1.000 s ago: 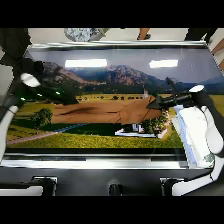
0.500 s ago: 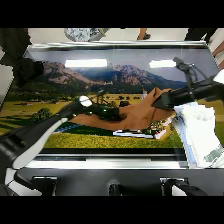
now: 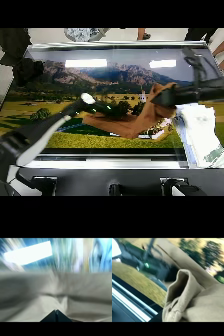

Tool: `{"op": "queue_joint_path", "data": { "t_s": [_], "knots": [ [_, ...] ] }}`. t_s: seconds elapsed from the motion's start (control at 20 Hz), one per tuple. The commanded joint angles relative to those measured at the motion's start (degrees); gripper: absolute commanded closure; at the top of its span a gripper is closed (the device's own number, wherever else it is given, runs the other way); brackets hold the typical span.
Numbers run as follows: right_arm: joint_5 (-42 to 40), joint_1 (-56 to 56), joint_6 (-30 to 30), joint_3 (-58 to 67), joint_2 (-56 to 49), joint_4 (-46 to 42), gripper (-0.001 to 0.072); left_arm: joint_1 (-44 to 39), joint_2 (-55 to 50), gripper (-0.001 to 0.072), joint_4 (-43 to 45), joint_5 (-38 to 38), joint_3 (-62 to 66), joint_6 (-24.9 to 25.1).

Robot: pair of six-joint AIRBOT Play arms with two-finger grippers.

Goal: Fold the shirts.

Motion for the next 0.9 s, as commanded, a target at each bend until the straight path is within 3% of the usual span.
{"op": "queue_joint_path", "data": {
  "t_s": [0.0, 0.3, 0.35, 0.4, 0.45, 0.5, 0.65, 0.85],
  "knots": [
    [-11.2, 9.9, 0.5, 0.0, -6.5, 5.4, 0.0671, 12.8, 9.4, 0.0684, 9.1, -5.7, 0.1, 0.4],
    [-34.8, 28.6, 2.1, 0.0, -27.7, 21.4, 0.0661, 31.4, 28.1, 0.0683, 14.0, -12.5, 0.0, 1.3],
    [-38.1, 30.8, 1.8, 0.0, -31.4, 25.8, 0.0508, 32.7, 30.2, 0.0683, 14.0, -13.0, 0.0, 1.4],
    [-40.1, 32.3, -1.4, 0.0, -34.1, 30.8, 0.0133, 33.3, 31.7, 0.0683, 14.0, -13.0, 0.0, 1.6],
    [-40.0, 32.7, -8.6, 0.0, -36.0, 36.1, 0.0028, 33.6, 32.9, 0.0683, 14.1, -13.0, 0.0, 1.6],
    [-38.2, 31.9, -11.9, 0.0, -36.5, 37.5, 0.0028, 33.6, 33.6, 0.0683, 14.3, -13.0, 0.0, 1.5],
    [-28.1, 24.4, -11.9, 0.0, -33.4, 29.0, 0.0033, 33.5, 33.9, 0.0683, 17.6, -14.5, 0.0, 1.5],
    [-8.6, 9.1, -3.1, 0.0, -23.8, -4.7, 0.0032, 33.6, 33.9, 0.0683, 23.5, -14.5, 0.0, 1.5]
  ]
}}
